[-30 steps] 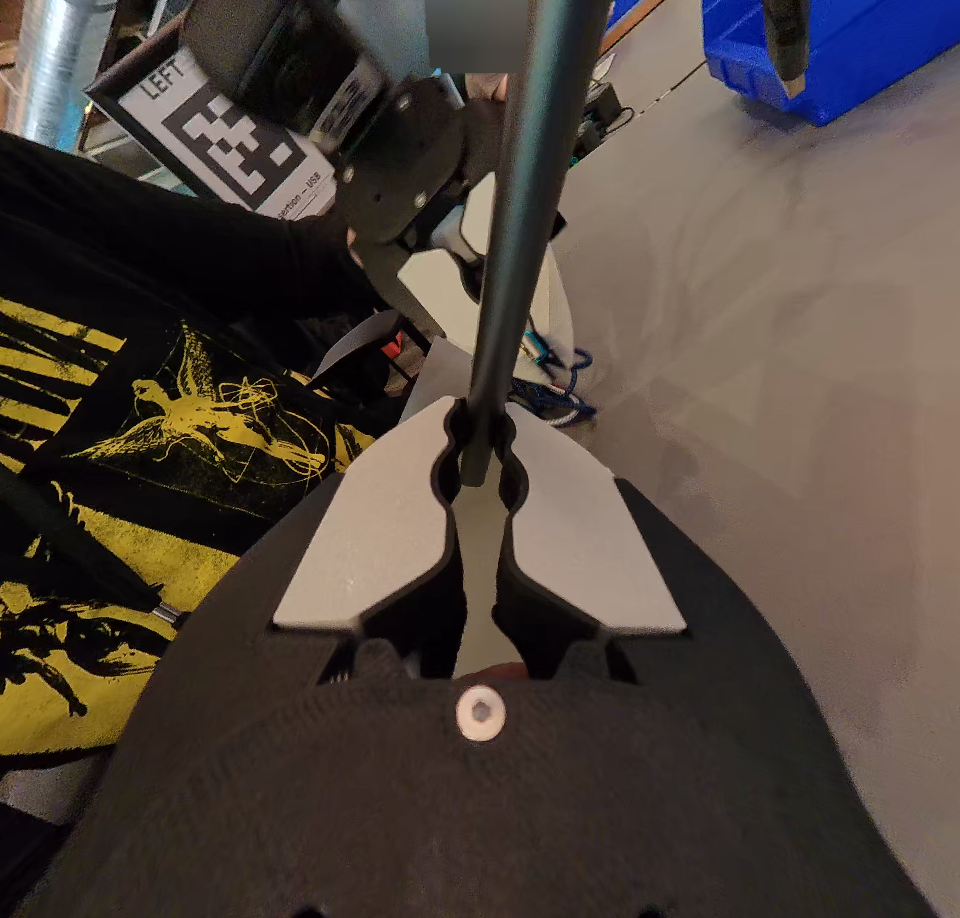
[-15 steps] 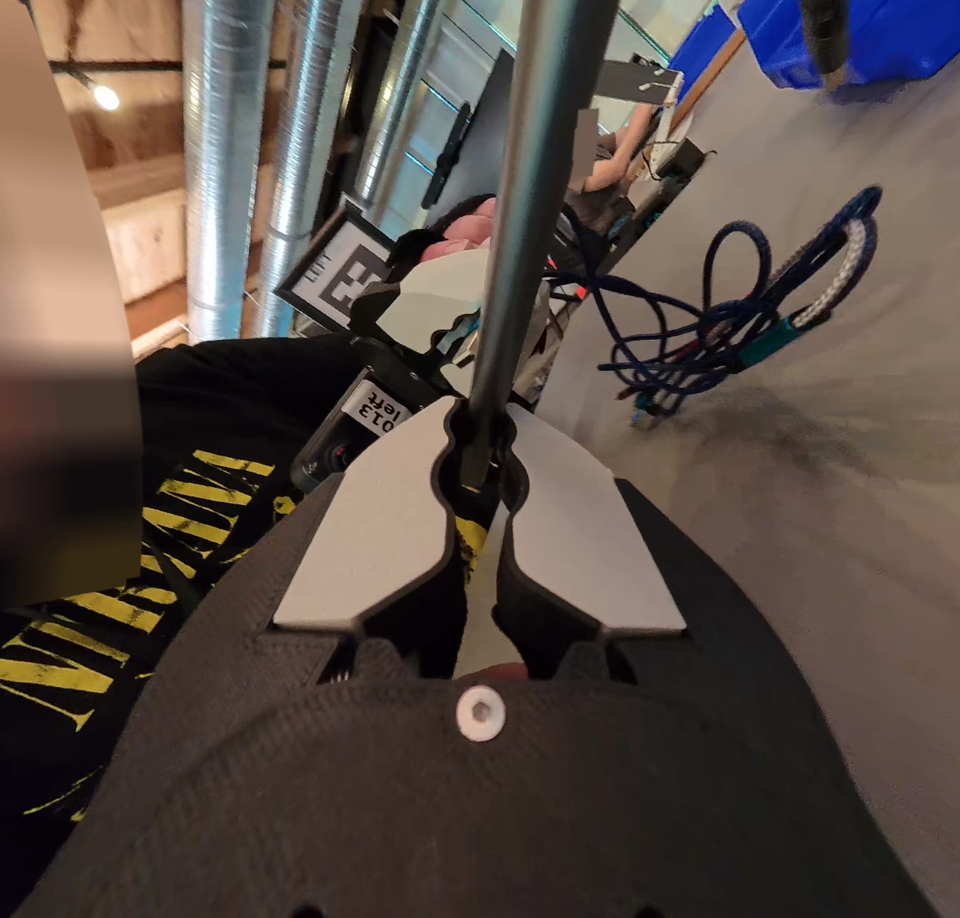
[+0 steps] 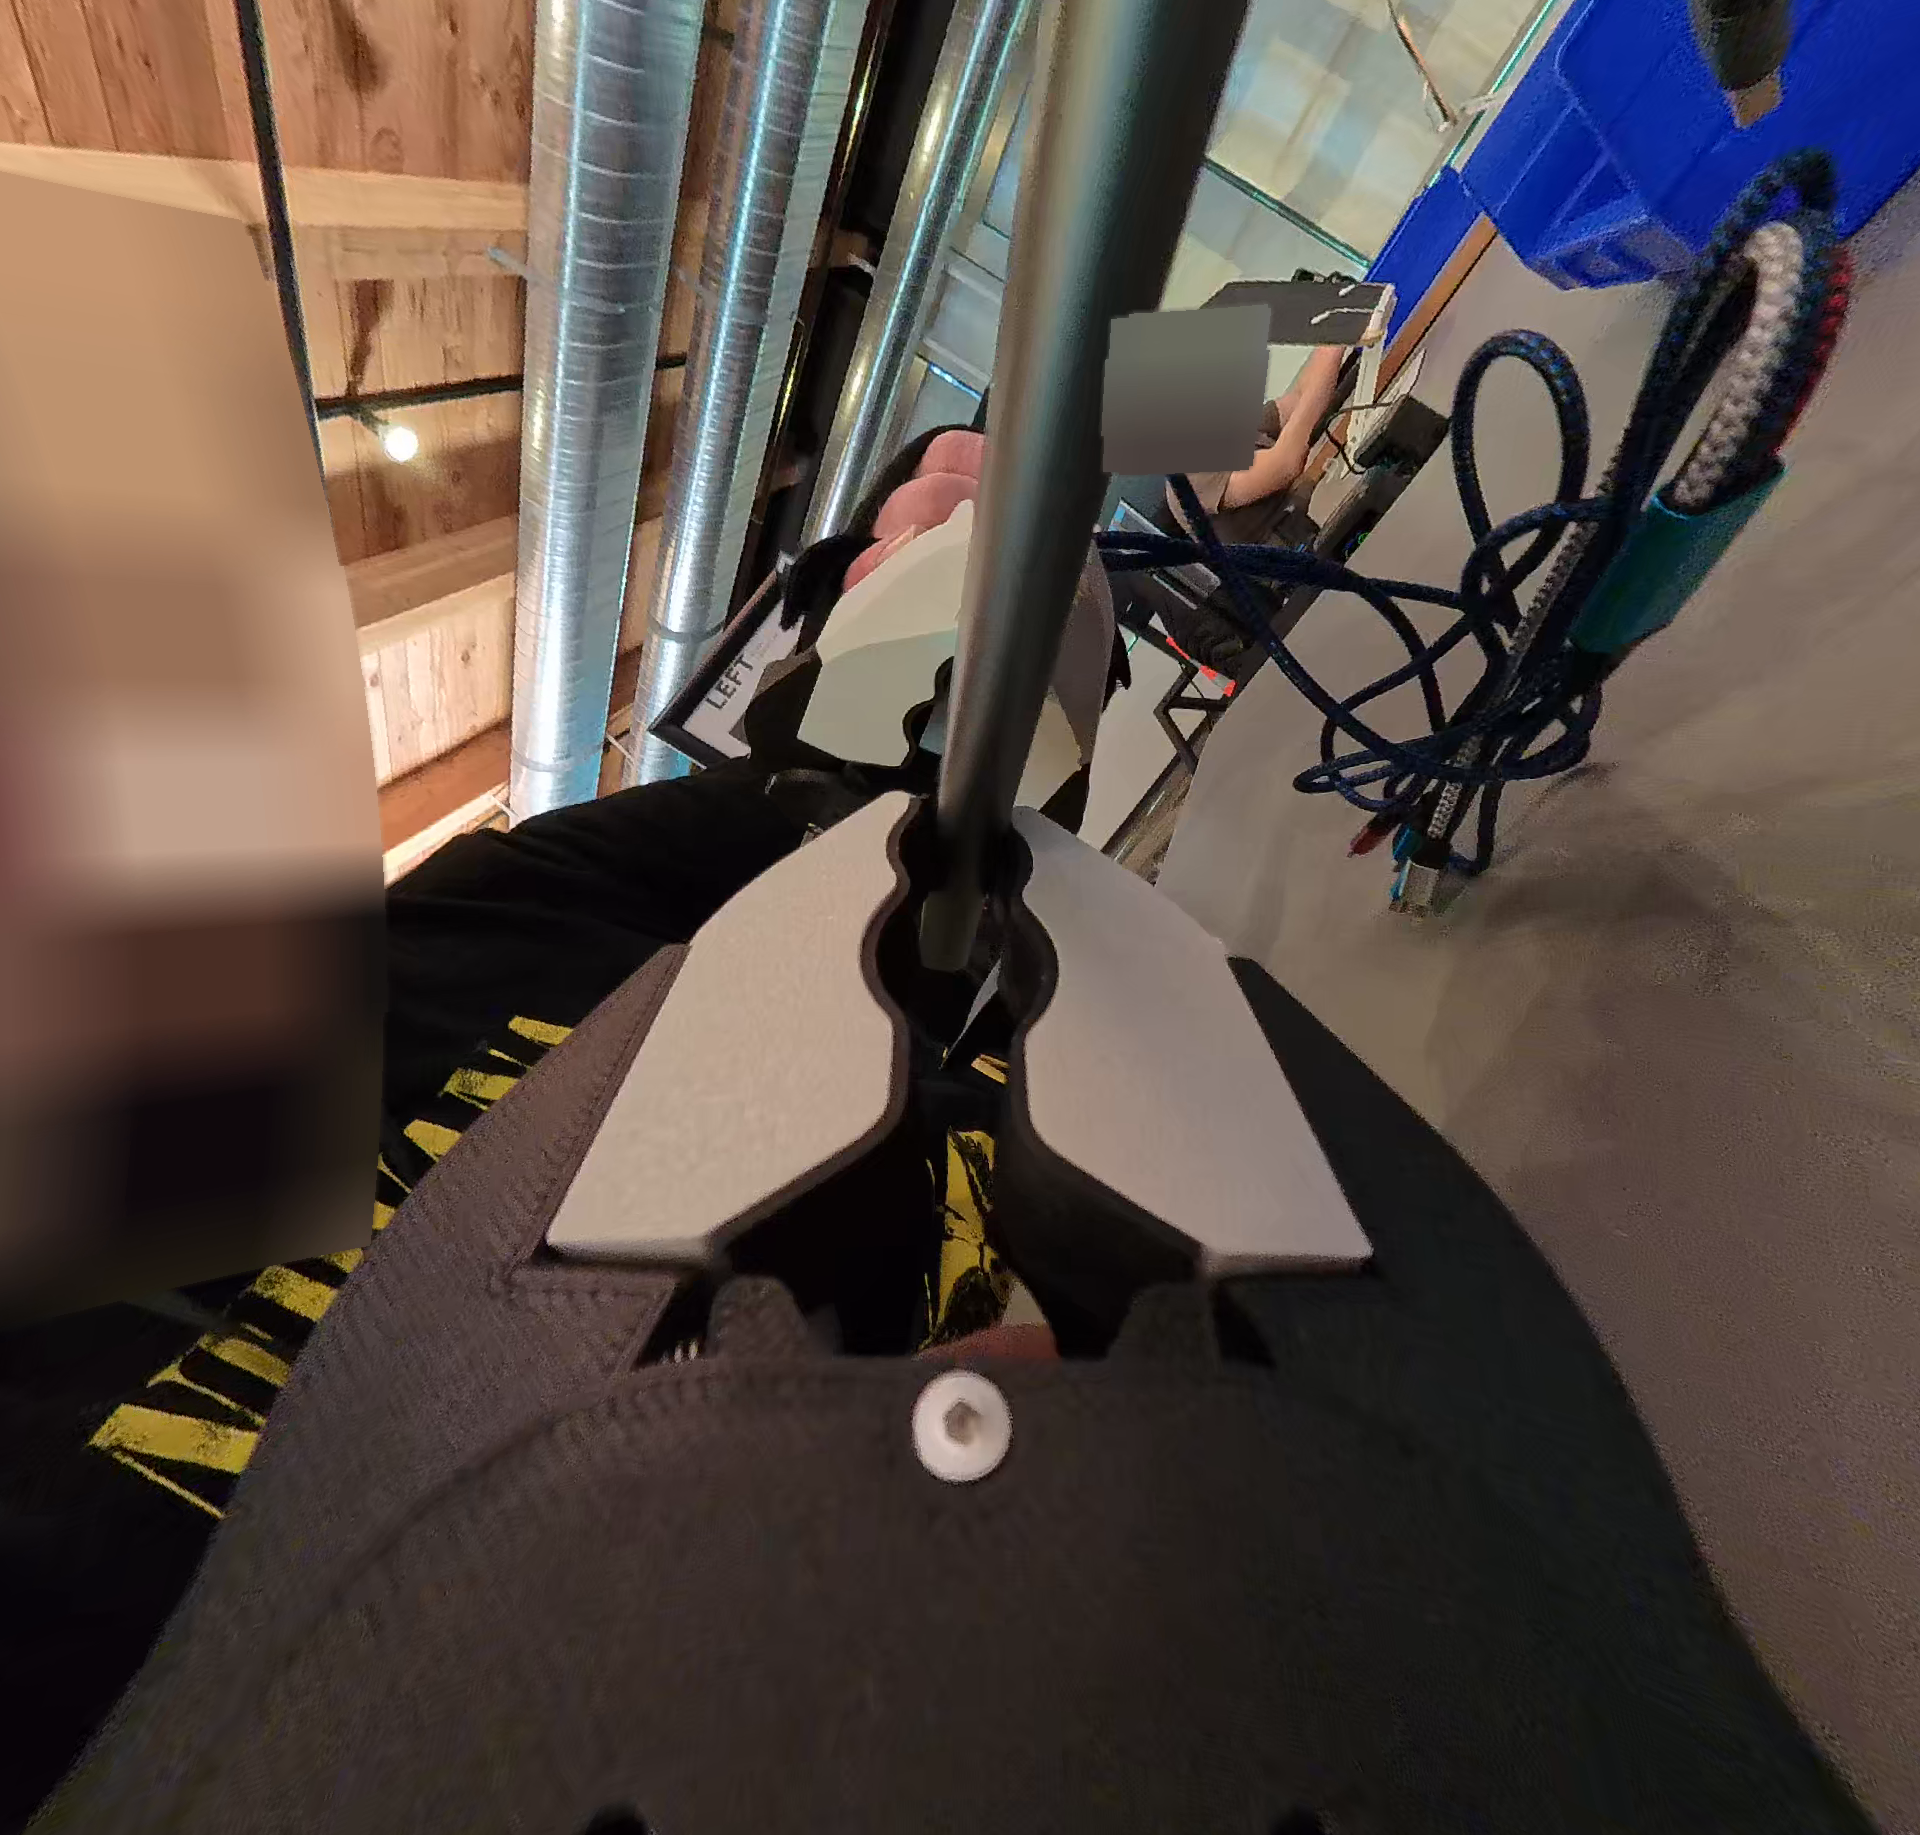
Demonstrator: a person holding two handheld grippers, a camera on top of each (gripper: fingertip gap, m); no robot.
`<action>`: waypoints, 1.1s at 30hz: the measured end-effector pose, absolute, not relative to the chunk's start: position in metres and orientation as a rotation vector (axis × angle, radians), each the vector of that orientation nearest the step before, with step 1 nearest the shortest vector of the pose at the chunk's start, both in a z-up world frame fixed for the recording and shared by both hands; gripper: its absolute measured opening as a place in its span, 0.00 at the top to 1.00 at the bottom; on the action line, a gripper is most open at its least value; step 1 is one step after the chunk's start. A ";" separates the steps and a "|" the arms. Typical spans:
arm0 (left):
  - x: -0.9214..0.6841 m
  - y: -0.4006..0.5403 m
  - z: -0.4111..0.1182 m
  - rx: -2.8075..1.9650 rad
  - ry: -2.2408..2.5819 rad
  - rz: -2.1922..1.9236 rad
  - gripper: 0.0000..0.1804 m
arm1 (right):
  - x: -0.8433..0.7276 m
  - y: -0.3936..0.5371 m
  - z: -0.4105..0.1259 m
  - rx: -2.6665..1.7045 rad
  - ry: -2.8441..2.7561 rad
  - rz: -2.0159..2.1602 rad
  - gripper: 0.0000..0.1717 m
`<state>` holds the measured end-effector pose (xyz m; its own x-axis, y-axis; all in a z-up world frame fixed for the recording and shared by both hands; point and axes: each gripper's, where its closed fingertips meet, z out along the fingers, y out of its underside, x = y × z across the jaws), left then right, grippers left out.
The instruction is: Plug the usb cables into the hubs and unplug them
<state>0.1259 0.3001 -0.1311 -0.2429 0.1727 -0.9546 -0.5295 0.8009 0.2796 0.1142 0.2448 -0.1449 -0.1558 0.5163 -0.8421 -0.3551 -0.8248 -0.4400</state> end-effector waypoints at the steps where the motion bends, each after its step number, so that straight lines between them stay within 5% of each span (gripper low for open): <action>1: 0.126 0.300 -0.131 -0.261 1.695 0.691 0.97 | 0.115 0.246 -0.145 -1.555 -0.169 2.026 0.94; 33: 0.123 0.288 -0.123 -0.249 1.714 0.641 0.97 | 0.093 0.240 -0.124 -1.436 -0.196 2.099 0.91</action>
<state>0.1227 0.2877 -0.1233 -0.2498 0.1748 -0.9524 -0.4933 0.8234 0.2805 0.0931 0.2403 -0.1239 -0.2501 0.5380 -0.8050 -0.3794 -0.8194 -0.4297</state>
